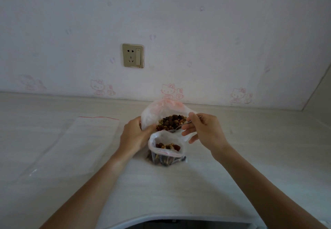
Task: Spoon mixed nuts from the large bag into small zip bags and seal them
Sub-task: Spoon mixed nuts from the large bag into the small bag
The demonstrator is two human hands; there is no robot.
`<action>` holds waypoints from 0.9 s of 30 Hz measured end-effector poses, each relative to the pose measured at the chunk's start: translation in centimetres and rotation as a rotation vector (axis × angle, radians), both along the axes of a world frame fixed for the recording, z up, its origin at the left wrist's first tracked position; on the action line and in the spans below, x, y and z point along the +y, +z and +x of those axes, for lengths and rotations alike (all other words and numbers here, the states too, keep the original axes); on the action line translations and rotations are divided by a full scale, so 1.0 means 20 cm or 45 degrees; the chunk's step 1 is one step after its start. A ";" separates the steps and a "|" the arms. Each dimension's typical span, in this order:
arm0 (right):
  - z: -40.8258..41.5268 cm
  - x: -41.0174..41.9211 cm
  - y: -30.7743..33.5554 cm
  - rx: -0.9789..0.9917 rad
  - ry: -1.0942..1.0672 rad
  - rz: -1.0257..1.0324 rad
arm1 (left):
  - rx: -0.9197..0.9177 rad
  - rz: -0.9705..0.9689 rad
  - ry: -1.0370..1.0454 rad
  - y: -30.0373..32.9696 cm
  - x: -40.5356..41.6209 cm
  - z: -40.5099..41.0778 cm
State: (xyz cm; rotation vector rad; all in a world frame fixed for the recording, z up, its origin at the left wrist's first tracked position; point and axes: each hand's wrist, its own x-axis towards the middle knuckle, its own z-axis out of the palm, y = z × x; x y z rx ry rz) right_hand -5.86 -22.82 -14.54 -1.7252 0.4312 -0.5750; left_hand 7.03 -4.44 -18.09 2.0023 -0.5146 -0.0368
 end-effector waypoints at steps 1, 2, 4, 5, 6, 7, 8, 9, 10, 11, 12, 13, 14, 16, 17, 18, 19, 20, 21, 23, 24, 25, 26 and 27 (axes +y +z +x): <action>0.01 0.01 -0.01 0.003 -0.002 0.025 | -0.012 -0.002 -0.005 -0.01 0.00 0.01; 0.03 0.02 -0.02 0.008 -0.004 0.051 | -0.022 0.001 -0.010 -0.02 0.00 0.01; 0.04 0.02 -0.02 0.019 -0.011 0.109 | -0.028 -0.002 -0.018 -0.03 0.00 0.02; 0.05 0.02 -0.03 0.019 -0.019 0.133 | -0.029 -0.019 -0.014 -0.03 0.00 0.03; 0.05 0.02 -0.03 0.015 -0.028 0.151 | -0.015 -0.057 -0.006 -0.03 0.00 0.03; 0.05 0.02 -0.03 0.013 -0.036 0.163 | 0.014 -0.116 0.003 -0.03 0.00 0.03; 0.05 0.02 -0.04 0.014 -0.039 0.168 | 0.048 -0.175 0.007 -0.02 0.00 0.02; 0.05 0.02 -0.04 0.019 -0.037 0.170 | 0.072 -0.211 0.009 -0.01 0.00 0.02; 0.05 0.02 -0.05 0.025 -0.034 0.166 | 0.075 -0.218 0.008 -0.01 0.00 0.01; 0.05 0.03 -0.05 0.031 -0.033 0.160 | 0.066 -0.209 0.005 -0.01 -0.01 0.01; 0.05 0.03 -0.06 0.031 -0.033 0.156 | 0.054 -0.206 0.001 0.00 -0.01 0.01; 0.04 0.03 -0.06 0.026 -0.035 0.161 | 0.048 -0.212 -0.001 0.01 -0.01 0.00; 0.04 0.03 -0.06 0.018 -0.040 0.177 | 0.048 -0.223 -0.003 0.01 -0.01 0.00; 0.04 0.02 -0.05 0.005 -0.050 0.212 | 0.050 -0.243 -0.012 0.01 -0.01 -0.01; 0.03 0.02 -0.05 0.000 -0.055 0.224 | 0.046 -0.252 -0.018 0.01 -0.01 -0.01; 0.03 0.02 -0.05 -0.006 -0.060 0.232 | 0.043 -0.262 -0.022 0.01 -0.01 -0.01; 0.03 0.02 -0.05 -0.013 -0.068 0.241 | 0.045 -0.275 -0.024 0.00 -0.02 -0.01; 0.03 0.01 -0.05 -0.023 -0.078 0.252 | 0.048 -0.293 -0.023 0.00 -0.02 -0.01; 0.03 0.01 -0.05 -0.032 -0.087 0.265 | 0.047 -0.313 -0.024 0.00 -0.02 -0.01; 0.03 0.01 -0.05 -0.039 -0.100 0.294 | 0.032 -0.339 -0.038 0.00 -0.03 -0.02; 0.02 0.01 -0.05 -0.034 -0.104 0.309 | 0.025 -0.343 -0.048 0.00 -0.03 -0.02; 0.03 0.01 -0.05 -0.030 -0.107 0.323 | 0.020 -0.345 -0.056 0.01 -0.03 -0.02; 0.02 0.01 -0.05 -0.028 -0.111 0.332 | 0.015 -0.347 -0.063 0.01 -0.03 -0.02; 0.02 0.01 -0.05 -0.029 -0.116 0.333 | 0.013 -0.350 -0.073 0.01 -0.03 -0.02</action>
